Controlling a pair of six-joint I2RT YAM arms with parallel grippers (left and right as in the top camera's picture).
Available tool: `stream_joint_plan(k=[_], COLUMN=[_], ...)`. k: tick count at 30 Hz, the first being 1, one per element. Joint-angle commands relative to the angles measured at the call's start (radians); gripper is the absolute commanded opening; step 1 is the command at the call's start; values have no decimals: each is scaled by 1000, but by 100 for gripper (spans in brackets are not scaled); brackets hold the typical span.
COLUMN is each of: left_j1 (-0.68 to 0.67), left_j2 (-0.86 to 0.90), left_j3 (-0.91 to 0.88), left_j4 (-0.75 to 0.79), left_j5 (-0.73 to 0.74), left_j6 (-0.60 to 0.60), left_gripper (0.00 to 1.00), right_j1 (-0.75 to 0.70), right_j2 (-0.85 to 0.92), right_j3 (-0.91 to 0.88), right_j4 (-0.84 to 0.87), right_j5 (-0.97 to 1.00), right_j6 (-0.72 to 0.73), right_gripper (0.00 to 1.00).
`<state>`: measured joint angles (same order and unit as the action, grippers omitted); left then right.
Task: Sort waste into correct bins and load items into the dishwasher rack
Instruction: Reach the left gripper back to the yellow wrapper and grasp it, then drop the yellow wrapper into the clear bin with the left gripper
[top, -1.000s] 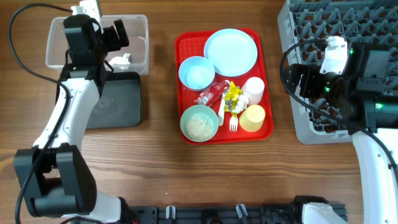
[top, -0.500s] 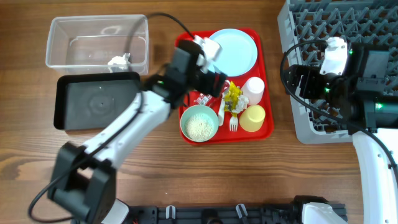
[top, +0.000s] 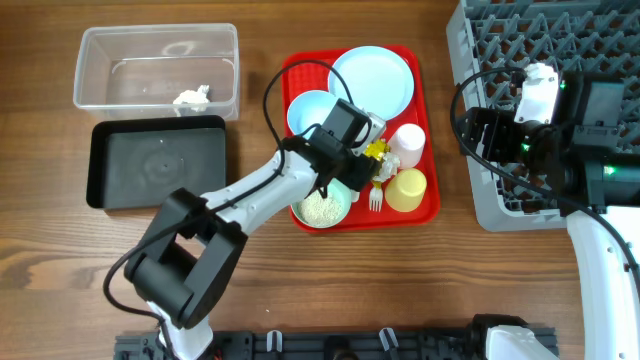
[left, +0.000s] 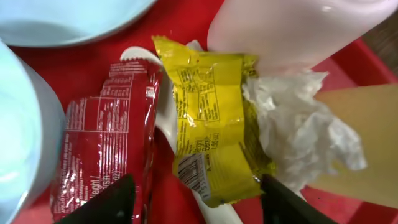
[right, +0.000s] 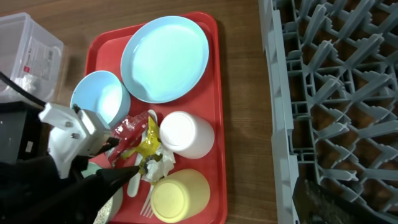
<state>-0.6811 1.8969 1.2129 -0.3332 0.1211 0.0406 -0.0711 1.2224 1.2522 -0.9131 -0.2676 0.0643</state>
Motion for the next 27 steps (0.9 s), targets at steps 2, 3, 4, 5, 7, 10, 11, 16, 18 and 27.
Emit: stream_joint_plan(k=[2,3,4,5,7,10,11,16,18,27], left_j1=[-2,-2,-2,-2,-2,-2,-2,-2,-2,2], left_j2=[32,34,34,34,34,42,50,80,80,-64], left_j3=[3,3,3,3,3,3,3,3,3,16], left_j4=[19,29,40,53,90,110,113,115,120,114], left_j5=[-6,-6,-6,-6,-6,-6,-6,13,21,19], left_j6=[4,5,4,4,4,4,4,4,4,-27], left_gripper=[51,51,51,51,51,47,42,4,4,4], right_j1=[-3,-3,-3,-3,-3,-3,-3,-3,-3,-3], right_j2=[-2,-2,-2,-2,-2,-2,-2,-1,-1,25], right_j3=[15,15,15,15,15,15,15,15,15,15], right_j4=[-1,-1,-2,-2,-1,-2,-4,-6,-6,-20], right_j5=[17,21,25,25,25,25,25,25,26,32], right_j6=[14,14,13,14,14,14,14,14,14,14], right_gripper=[100,100,100,100,100,100,100,100,100,100])
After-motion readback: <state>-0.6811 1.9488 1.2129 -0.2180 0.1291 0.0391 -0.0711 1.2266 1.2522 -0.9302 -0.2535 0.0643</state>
